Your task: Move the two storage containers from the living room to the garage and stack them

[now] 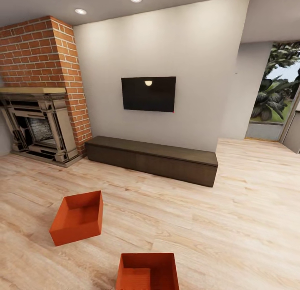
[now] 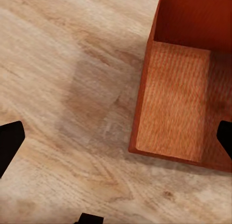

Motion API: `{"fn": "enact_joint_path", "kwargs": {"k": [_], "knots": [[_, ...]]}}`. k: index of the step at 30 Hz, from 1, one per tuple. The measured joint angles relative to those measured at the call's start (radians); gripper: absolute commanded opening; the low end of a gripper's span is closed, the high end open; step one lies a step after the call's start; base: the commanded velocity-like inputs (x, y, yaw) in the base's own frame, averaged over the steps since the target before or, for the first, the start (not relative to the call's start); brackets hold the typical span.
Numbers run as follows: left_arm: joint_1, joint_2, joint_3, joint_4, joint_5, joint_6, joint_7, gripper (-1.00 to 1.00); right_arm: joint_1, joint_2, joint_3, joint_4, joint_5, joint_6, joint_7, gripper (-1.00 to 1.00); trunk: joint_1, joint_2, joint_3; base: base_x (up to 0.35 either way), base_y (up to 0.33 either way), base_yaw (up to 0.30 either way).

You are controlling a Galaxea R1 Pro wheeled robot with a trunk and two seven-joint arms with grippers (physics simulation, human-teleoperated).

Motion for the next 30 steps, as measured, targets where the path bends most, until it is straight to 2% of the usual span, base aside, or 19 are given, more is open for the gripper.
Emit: {"fn": "enact_joint_path", "kwargs": {"k": [30], "knots": [[0.000,0.000,0.001,0.000,0.000,0.000,0.000,1.00,0.000,0.000,0.002,0.000,0.001,-0.006,0.000,1.00,0.000,0.000,0.000,0.000,0.000,0.005]]}}
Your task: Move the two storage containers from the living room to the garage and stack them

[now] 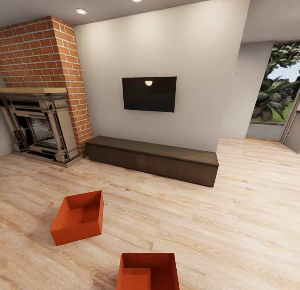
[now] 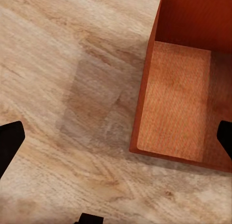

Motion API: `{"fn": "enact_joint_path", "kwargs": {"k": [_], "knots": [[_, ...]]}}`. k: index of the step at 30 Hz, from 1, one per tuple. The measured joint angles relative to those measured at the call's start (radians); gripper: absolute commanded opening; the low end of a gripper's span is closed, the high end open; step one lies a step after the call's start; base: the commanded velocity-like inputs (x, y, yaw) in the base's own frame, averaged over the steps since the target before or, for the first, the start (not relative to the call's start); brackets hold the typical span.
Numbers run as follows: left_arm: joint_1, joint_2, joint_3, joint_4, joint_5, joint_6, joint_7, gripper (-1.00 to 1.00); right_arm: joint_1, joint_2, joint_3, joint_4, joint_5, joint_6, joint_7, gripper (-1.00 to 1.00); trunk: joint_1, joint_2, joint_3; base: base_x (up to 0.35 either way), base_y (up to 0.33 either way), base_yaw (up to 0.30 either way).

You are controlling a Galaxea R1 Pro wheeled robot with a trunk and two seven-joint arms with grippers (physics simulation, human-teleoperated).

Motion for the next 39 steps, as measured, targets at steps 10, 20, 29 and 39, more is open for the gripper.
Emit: {"fn": "enact_joint_path", "kwargs": {"k": [10,20,29,39], "knots": [[0.000,0.001,-0.005,-0.001,0.001,0.003,-0.006,1.00,0.000,0.000,0.000,0.000,-0.001,0.000,-0.002,1.00,0.000,0.000,0.000,0.000,0.000,0.000],[0.000,-0.001,-0.009,-0.013,0.006,0.005,-0.009,1.00,0.000,0.000,0.001,0.000,0.007,0.001,0.000,1.00,0.000,0.000,0.000,0.000,0.000,0.000],[0.000,-0.004,-0.010,-0.014,0.005,0.008,-0.011,1.00,0.000,0.000,0.001,0.000,0.004,0.001,0.000,1.00,0.000,0.000,0.000,0.000,0.000,0.000],[0.000,-0.010,-0.012,-0.017,0.006,0.006,-0.010,1.00,0.000,0.000,0.001,0.000,0.006,0.000,-0.001,1.00,0.011,-0.021,-0.009,0.000,0.000,0.000]]}}
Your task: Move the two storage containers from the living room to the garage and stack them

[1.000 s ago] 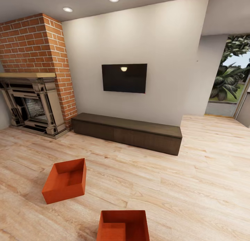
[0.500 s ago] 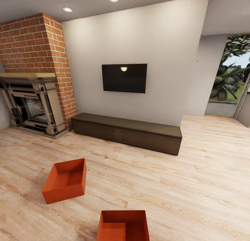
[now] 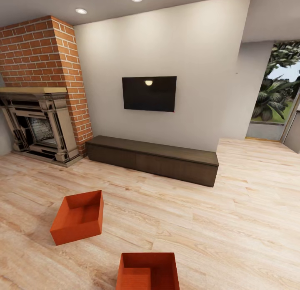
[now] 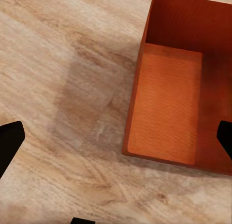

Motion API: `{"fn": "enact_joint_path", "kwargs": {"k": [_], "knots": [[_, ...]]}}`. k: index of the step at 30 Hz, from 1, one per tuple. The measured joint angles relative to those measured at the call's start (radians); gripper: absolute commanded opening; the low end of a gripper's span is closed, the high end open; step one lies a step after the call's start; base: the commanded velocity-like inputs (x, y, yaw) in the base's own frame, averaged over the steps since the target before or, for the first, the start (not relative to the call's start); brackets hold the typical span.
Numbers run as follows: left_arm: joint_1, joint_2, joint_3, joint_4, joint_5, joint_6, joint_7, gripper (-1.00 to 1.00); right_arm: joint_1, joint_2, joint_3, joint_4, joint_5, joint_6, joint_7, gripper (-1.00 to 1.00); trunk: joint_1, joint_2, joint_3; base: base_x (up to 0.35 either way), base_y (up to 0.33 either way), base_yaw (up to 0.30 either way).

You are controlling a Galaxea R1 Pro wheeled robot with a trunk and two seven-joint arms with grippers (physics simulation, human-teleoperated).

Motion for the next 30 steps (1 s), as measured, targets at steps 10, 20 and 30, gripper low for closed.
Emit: {"fn": "enact_joint_path", "kwargs": {"k": [10,20,30], "knots": [[0.000,0.005,0.001,-0.003,0.000,0.002,0.006,1.00,0.000,0.003,0.002,0.000,0.002,0.000,0.000,1.00,0.038,-0.070,-0.031,0.000,0.000,0.000],[0.000,0.008,0.001,-0.019,-0.001,0.004,0.009,1.00,0.000,0.003,0.002,0.000,0.002,0.000,0.000,1.00,0.077,-0.140,-0.063,0.000,0.000,0.003],[-0.004,0.006,0.003,-0.303,-0.008,0.279,0.008,1.00,-0.052,-0.001,-0.001,-0.118,0.003,0.018,-0.011,1.00,0.115,-0.210,-0.105,0.000,0.000,0.114]]}}
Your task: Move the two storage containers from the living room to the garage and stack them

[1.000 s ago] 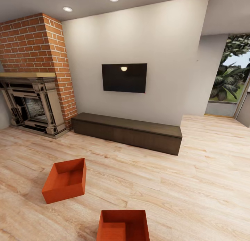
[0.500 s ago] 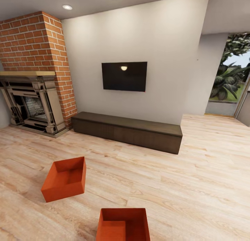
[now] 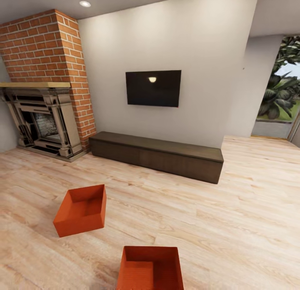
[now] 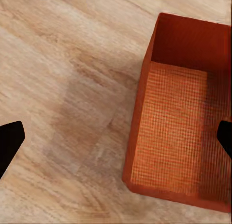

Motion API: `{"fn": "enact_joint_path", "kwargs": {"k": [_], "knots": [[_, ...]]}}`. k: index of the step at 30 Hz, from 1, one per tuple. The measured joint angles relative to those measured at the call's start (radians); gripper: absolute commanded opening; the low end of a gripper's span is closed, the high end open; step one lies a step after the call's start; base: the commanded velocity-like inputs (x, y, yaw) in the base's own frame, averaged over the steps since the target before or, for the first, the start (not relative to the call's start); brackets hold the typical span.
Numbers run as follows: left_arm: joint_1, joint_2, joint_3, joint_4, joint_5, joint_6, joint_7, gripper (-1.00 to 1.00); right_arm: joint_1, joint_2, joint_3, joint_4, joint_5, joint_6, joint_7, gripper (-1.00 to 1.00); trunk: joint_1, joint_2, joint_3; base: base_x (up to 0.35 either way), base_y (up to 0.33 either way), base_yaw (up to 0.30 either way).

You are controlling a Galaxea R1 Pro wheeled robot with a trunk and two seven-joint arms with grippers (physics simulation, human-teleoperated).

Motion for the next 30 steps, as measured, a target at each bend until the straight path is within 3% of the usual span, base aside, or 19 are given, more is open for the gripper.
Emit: {"fn": "enact_joint_path", "kwargs": {"k": [3,5,6,9,12,17,21,22,30], "knots": [[-0.006,-0.006,-0.001,-0.197,-0.003,0.167,-0.001,1.00,-0.127,0.000,-0.001,-0.014,-0.005,0.107,-0.002,1.00,0.012,-0.021,-0.014,0.000,0.000,0.149],[-0.023,-0.008,-0.001,-0.239,-0.003,0.221,-0.003,1.00,-0.166,0.000,-0.001,-0.015,-0.007,0.169,-0.001,1.00,0.019,-0.035,-0.023,0.000,0.000,0.146],[-0.034,-0.009,-0.001,-0.248,-0.003,0.239,-0.003,1.00,-0.180,0.000,-0.001,-0.015,-0.007,0.188,-0.001,1.00,0.023,-0.042,-0.027,0.000,0.000,0.144],[-0.177,-0.033,-0.004,-0.237,-0.006,0.416,-0.005,1.00,-0.249,0.000,-0.003,-0.016,-0.009,0.257,-0.001,1.00,0.035,-0.063,-0.041,0.000,0.000,0.142],[-0.227,-0.053,-0.006,-0.218,-0.007,0.484,-0.006,1.00,-0.259,-0.001,-0.005,-0.014,-0.010,0.263,0.000,1.00,0.046,-0.084,-0.055,0.000,0.000,0.141],[-0.254,-0.066,-0.015,-0.193,-0.023,0.512,-0.007,1.00,-0.263,-0.002,-0.007,-0.011,-0.017,0.263,0.007,1.00,0.065,-0.119,-0.078,0.000,0.000,0.140],[-0.274,-0.086,-0.038,-0.179,-0.075,0.518,-0.008,1.00,-0.263,-0.002,-0.007,-0.009,-0.044,0.263,0.010,1.00,0.081,-0.147,-0.096,0.000,0.000,0.140],[-0.279,-0.103,-0.044,-0.114,-0.090,0.509,-0.008,1.00,-0.263,-0.002,-0.007,-0.007,-0.063,0.262,0.013,1.00,0.084,-0.154,-0.100,0.000,0.000,0.140],[-0.280,-0.109,-0.045,-0.092,-0.096,0.505,-0.005,1.00,-0.263,-0.003,-0.005,0.026,-0.066,0.254,0.037,1.00,0.115,-0.210,-0.137,0.000,0.000,0.140]]}}
